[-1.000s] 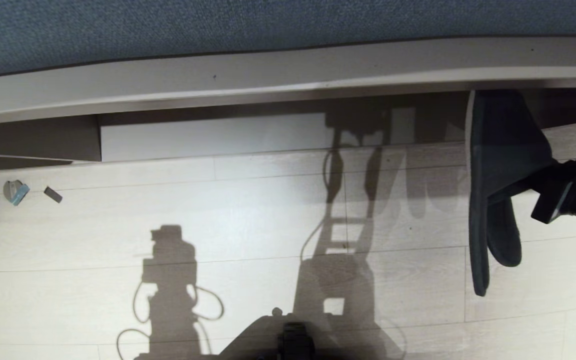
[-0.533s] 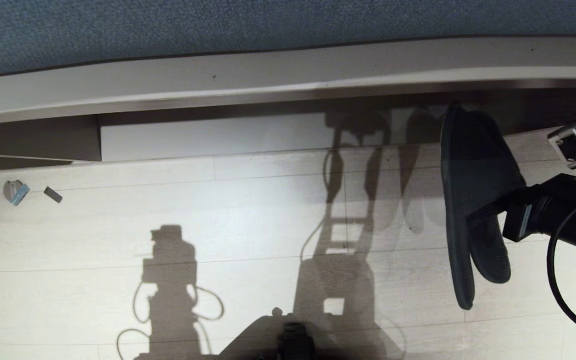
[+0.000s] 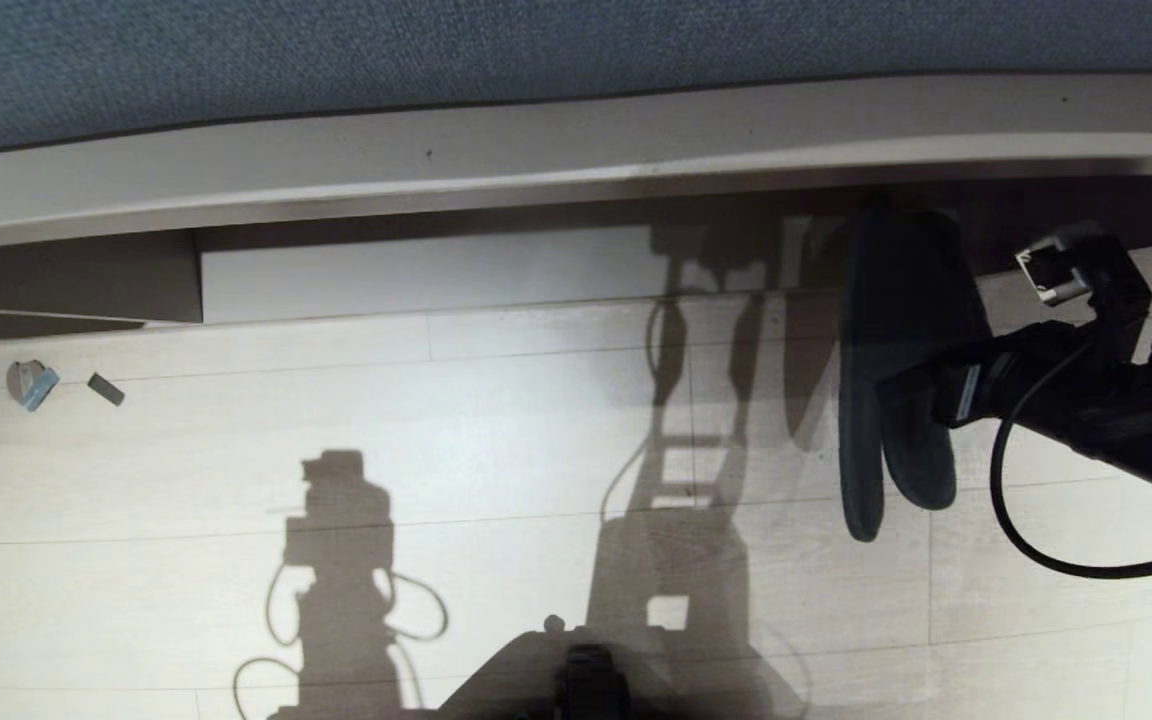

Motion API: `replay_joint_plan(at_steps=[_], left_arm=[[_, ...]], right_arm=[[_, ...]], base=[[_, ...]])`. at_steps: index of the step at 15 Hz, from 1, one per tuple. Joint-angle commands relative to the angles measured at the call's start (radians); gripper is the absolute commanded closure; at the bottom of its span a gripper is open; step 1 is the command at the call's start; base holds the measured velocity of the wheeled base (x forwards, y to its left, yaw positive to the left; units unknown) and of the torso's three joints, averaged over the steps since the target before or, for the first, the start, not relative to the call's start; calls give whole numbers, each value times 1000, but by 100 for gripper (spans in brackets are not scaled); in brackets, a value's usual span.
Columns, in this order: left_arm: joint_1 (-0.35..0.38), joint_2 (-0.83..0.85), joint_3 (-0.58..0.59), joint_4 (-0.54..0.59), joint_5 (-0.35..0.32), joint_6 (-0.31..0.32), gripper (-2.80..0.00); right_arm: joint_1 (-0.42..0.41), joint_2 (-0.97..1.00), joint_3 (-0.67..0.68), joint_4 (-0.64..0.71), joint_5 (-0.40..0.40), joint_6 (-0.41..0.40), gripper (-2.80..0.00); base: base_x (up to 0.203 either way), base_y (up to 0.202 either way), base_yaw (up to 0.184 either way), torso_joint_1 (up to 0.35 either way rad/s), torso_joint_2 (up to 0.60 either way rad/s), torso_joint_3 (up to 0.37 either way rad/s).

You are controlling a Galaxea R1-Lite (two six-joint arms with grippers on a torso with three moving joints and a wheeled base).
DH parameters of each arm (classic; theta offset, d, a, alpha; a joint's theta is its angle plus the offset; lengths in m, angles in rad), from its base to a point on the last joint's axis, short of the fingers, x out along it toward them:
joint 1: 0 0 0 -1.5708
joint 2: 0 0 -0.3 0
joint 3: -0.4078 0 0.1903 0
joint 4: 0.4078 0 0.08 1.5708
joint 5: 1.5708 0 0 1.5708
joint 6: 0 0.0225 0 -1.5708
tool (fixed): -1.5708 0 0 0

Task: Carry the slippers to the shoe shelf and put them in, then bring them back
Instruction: Place the slippers into the shoe cabinet

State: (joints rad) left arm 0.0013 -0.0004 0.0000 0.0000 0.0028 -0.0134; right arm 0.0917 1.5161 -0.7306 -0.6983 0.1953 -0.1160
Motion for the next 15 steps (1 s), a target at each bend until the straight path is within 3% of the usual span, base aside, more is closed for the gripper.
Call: replay_joint_plan(at_steps=[1,15], left_arm=[[0,0,0,1,0,0,0],[0,0,0,0,0,0,0]], right_arm=[[0,61,-46,-13,2,-1,0],[10,252,-484,41,6,-57,0]], base=[[0,0,0,0,0,0],[0,0,0,0,0,0]])
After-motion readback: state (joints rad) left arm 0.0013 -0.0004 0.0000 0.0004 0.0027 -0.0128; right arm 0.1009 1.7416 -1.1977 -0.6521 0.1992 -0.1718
